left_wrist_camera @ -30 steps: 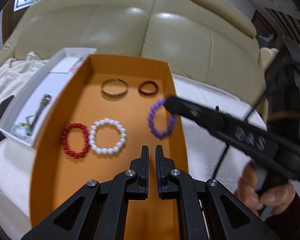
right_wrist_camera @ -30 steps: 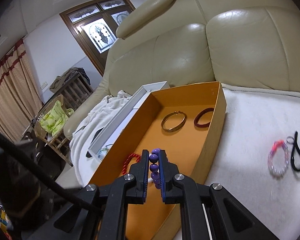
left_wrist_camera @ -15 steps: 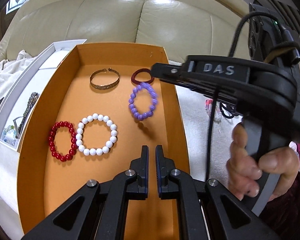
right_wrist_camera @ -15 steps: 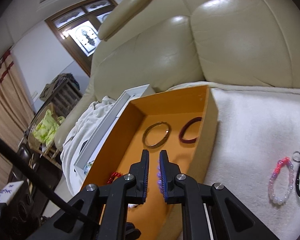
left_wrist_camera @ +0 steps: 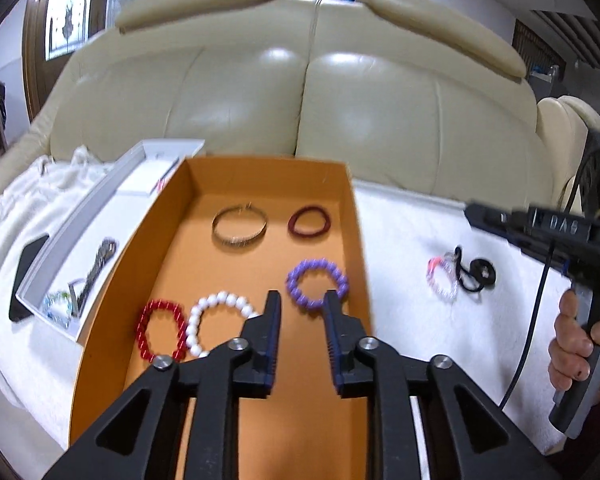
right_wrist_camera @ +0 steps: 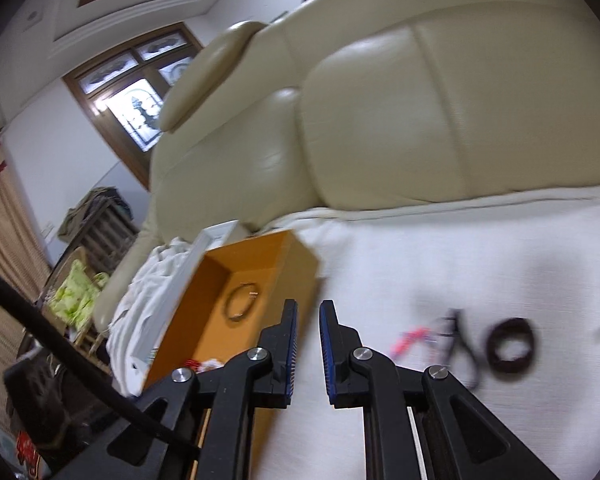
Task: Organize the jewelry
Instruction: 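Move both tools back over the pink bracelet and black cord loop on the towel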
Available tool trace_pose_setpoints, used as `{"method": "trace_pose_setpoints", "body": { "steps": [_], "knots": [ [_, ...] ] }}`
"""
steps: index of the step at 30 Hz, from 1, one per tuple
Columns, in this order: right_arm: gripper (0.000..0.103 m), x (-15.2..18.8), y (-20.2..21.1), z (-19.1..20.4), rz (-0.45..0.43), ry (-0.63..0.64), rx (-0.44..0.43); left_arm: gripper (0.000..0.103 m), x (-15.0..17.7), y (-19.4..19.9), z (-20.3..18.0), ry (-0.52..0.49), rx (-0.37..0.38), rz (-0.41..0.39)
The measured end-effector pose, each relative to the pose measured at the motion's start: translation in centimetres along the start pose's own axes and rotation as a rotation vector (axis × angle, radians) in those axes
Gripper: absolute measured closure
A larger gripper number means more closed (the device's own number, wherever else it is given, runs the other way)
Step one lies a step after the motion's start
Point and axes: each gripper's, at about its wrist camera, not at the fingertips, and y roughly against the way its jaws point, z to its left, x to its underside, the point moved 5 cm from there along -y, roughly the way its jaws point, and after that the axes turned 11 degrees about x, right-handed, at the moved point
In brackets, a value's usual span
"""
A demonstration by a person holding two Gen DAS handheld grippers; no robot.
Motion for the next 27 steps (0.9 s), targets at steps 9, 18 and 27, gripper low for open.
{"method": "trace_pose_setpoints", "body": {
  "steps": [9,18,27],
  "knots": [
    [0.086,0.2,-1.8,-7.0,0.125,-0.073,0.124,0.062,-1.5,-0.2,-6.1,-0.099,0.033,-0.089],
    [0.086,0.7,-5.9,-7.9,0.209,-0.103,0.17,0.061,-1.2,-2.7,-10.1,-0.18,0.062,-0.048],
    [0.094,0.3,-5.4,-8.6,0.166,-0.092,0.166,0.061,-0.4,-6.3,-11.3,-0.168,0.115,0.043]
  ]
}}
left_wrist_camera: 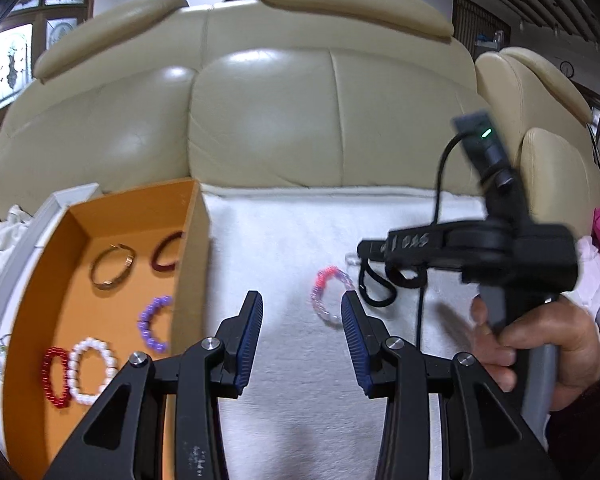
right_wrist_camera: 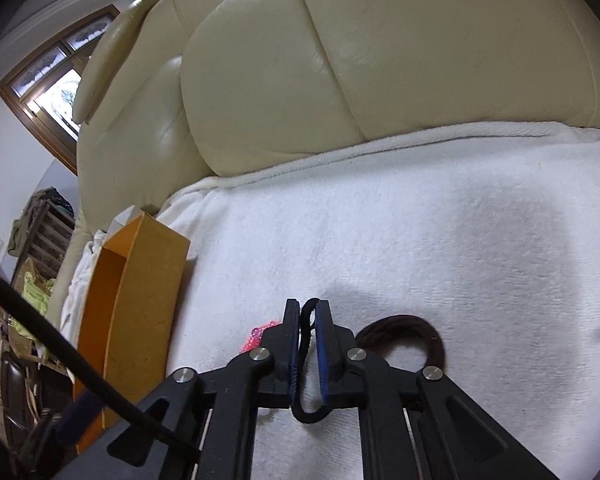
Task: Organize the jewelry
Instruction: 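Move both tools back over the pink bracelet and black cord loop on the towel, then grasp the pink-white bead bracelet with the left tool while the right tool grasps the black cord loop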
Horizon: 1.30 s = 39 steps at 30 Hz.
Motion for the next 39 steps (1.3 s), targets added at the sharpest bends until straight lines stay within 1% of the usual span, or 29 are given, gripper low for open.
{"method": "trace_pose_setpoints", "body": {
  "steps": [3,6,7,8,10,14,16,18,19,20,21,23,26,30,31,32,36,37,39],
  "knots": [
    [0.094,-0.3,1.0,-1.0,-0.004,-0.028,-0.041,0.058,0.1,-1.8,-0.4,0.025,0.031,0.041],
    [0.094,-0.6,2.3,-2.1,-0.018,-0.054,-0.074,0.049,0.1,-3.3,-0.9,0.028,0.041,0.062],
    [0.094,-0.6,2.7,-2.4,-0.025,-0.061,-0.084,0.043,0.1,-3.8,-1.1,0.027,0.04,0.067],
    [0.094,-0.7,3.1,-2.8,-0.031,-0.07,-0.094,0.041,0.1,-4.2,-1.3,0.024,0.036,0.07],
    [0.094,-0.8,3.6,-3.3,-0.035,-0.082,-0.107,0.041,0.2,-5.2,-1.6,0.019,0.03,0.087],
    [0.094,-0.6,3.6,-3.9,-0.007,-0.092,-0.126,0.041,0.5,-7.6,-1.5,0.025,0.018,0.141],
    [0.091,-0.6,3.4,-4.1,0.016,-0.12,-0.139,0.041,0.9,-8.6,-1.3,0.028,0.006,0.166],
    [0.091,-0.6,3.3,-4.3,0.04,-0.148,-0.161,0.041,0.9,-8.6,-1.3,0.021,0.01,0.147],
    [0.091,-0.6,3.2,-4.2,0.04,-0.148,-0.165,0.046,0.9,-8.7,-1.3,0.018,0.016,0.147],
    [0.091,-0.6,3.1,-4.1,0.039,-0.142,-0.161,0.062,0.9,-8.7,-1.3,0.015,0.018,0.144],
    [0.09,-0.6,3.0,-3.9,0.042,-0.138,-0.16,0.068,0.8,-8.8,-1.2,0.012,0.018,0.143],
    [0.089,-0.4,2.6,-3.7,0.061,-0.138,-0.165,0.087,0.8,-8.6,-1.2,0.015,0.033,0.143],
    [0.085,-0.2,2.2,-3.5,0.069,-0.143,-0.153,0.089,0.7,-8.2,-1.0,0.021,0.056,0.14],
    [0.084,-0.4,1.8,-3.5,0.069,-0.159,-0.133,0.089,0.5,-7.5,-0.9,0.02,0.066,0.127],
    [0.084,-0.4,1.6,-3.5,0.07,-0.162,-0.128,0.1,0.4,-7.1,-1.0,0.019,0.069,0.117],
    [0.084,-0.4,1.5,-3.5,0.071,-0.164,-0.127,0.103,0.3,-6.6,-1.2,0.019,0.077,0.111],
    [0.084,-0.6,1.1,-2.7,0.067,-0.165,-0.123,0.103,0.0,-5.0,-2.1,0.005,0.103,0.087],
    [0.083,-0.7,1.0,-2.5,0.065,-0.166,-0.119,0.103,0.1,-4.7,-2.3,-0.006,0.105,0.084],
    [0.068,-0.9,0.8,-2.0,0.057,-0.166,-0.104,0.103,0.4,-4.5,-2.4,-0.014,0.101,0.089]
  ]
}}
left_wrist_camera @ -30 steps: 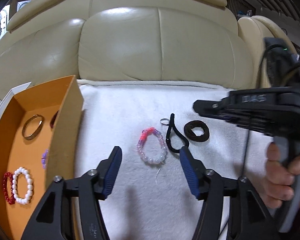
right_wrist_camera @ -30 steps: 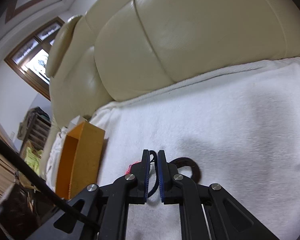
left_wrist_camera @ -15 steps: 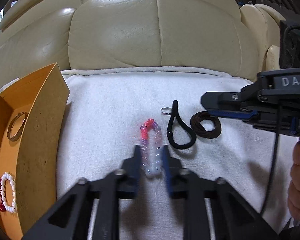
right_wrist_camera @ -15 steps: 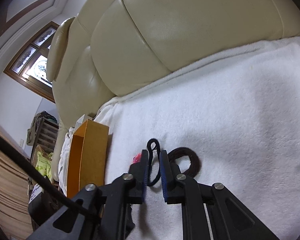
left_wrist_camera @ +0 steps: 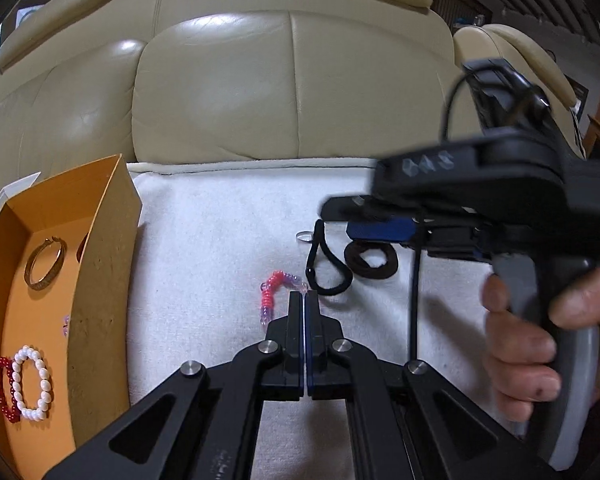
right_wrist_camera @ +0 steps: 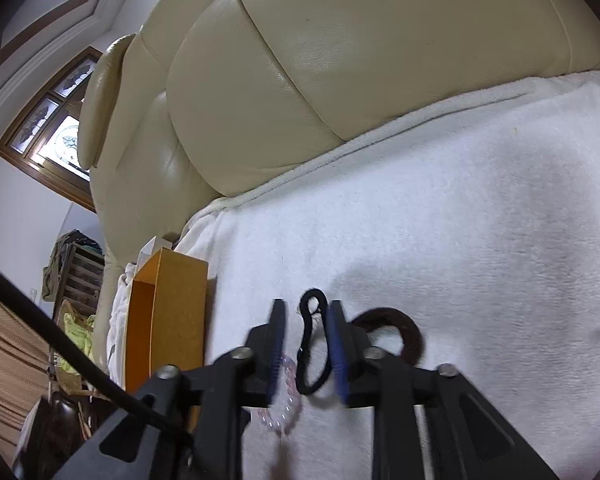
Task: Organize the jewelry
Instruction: 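Grasp the pink-white bead bracelet with the left tool while the right tool grasps the black cord loop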
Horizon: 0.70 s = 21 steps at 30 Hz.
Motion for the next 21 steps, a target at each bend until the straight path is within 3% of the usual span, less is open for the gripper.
{"method": "trace_pose_setpoints", "body": {
  "steps": [2,9,10,12,16,21],
  "knots": [
    [0.064,-0.1,-0.3,0.4,-0.017,-0.001,0.006,0.103,0.4,-0.1,0.9,0.033,-0.013,0.016],
    [0.065,-0.4,-2.6,1.4,-0.02,0.059,0.077,0.103,0.9,0.4,2.6,0.102,-0.02,0.035],
    [0.069,-0.3,-2.9,1.4,-0.018,0.078,0.099,0.102,0.9,0.3,2.8,0.105,-0.019,0.039],
    [0.092,-0.2,-3.1,1.6,-0.037,0.133,0.148,0.096,0.9,0.0,3.1,0.118,-0.018,0.05],
    [0.097,-0.5,-1.9,1.2,-0.057,0.136,0.126,0.052,0.8,-0.3,3.2,0.136,-0.029,0.048],
    [0.097,-1.1,1.6,0.9,-0.117,0.123,0.048,0.035,0.3,-1.4,2.0,0.131,0.009,0.057]
  ]
}}
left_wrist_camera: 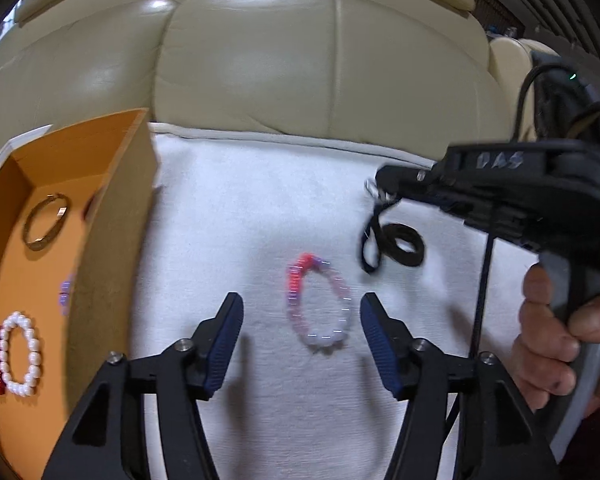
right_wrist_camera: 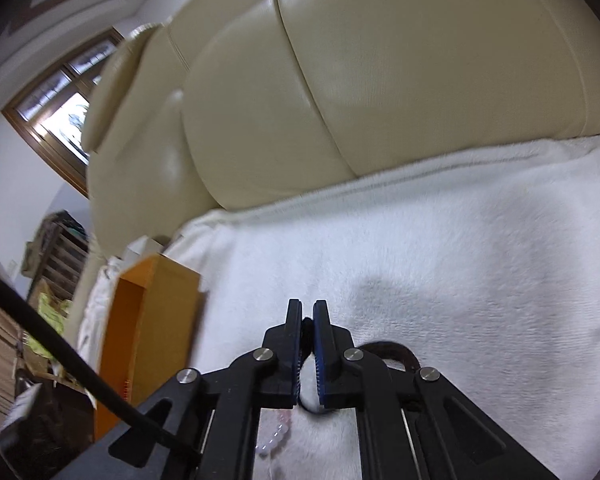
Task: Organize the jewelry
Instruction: 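Grasp the pink-white bead bracelet with the left tool while the right tool grasps the black cord loop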
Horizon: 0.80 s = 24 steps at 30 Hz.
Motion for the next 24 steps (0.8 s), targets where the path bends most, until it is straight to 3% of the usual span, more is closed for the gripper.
{"method": "trace_pose_setpoints", "body": {
  "steps": [1,6,7,8,9,11,13,16,24],
  "knots": [
    [0.097,-0.1,0.6,-0.2,-0.012,0.001,-0.002,0.029,0.1,-0.5,-0.3,-0.006,-0.003,0.011],
    [0.097,-0.6,2.3,-2.1,-0.05,-0.043,-0.018,0.029,0.4,-1.9,-1.2,-0.022,-0.028,0.005],
    [0.097,-0.7,2.6,-2.6,-0.053,-0.057,-0.023,0.033,0.3,-2.2,-1.3,-0.034,-0.039,0.004],
    [0.097,-0.7,2.7,-2.9,-0.054,-0.068,-0.029,0.052,0.4,-2.4,-1.4,-0.05,-0.052,-0.004],
    [0.097,-0.8,2.9,-3.2,-0.058,-0.082,-0.042,0.06,0.3,-2.6,-1.5,-0.061,-0.062,-0.005],
    [0.097,-1.0,3.2,-3.4,-0.067,-0.091,-0.06,0.089,0.2,-2.8,-1.5,-0.08,-0.072,-0.008],
    [0.097,-1.2,3.8,-3.5,-0.088,-0.112,-0.1,0.096,0.0,-2.8,-1.3,-0.077,-0.065,-0.017],
    [0.097,-1.7,4.9,-3.1,-0.114,-0.138,-0.18,0.096,-0.3,-2.3,-1.4,-0.075,-0.058,-0.035],
    [0.097,-1.3,5.8,-0.3,-0.133,-0.093,-0.236,0.096,-1.4,2.7,-2.4,-0.094,-0.015,-0.146]
  ]
}}
